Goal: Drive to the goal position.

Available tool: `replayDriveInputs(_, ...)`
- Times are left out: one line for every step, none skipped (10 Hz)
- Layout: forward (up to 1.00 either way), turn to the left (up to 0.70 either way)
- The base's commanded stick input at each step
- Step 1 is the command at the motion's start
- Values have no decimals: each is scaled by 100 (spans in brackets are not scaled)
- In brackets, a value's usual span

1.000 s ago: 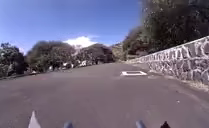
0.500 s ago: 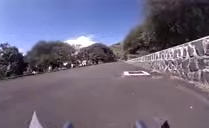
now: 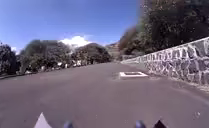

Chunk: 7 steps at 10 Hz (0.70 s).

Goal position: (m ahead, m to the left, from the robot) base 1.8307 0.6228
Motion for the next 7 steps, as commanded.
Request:
replayDriveInputs(50,0)
replayDriveInputs(50,0)
replayDriveInputs(50,0)
replayDriveInputs(50,0)
replayDriveInputs(50,0)
replayDriveInputs(50,0)
replayDriveInputs(50,0)
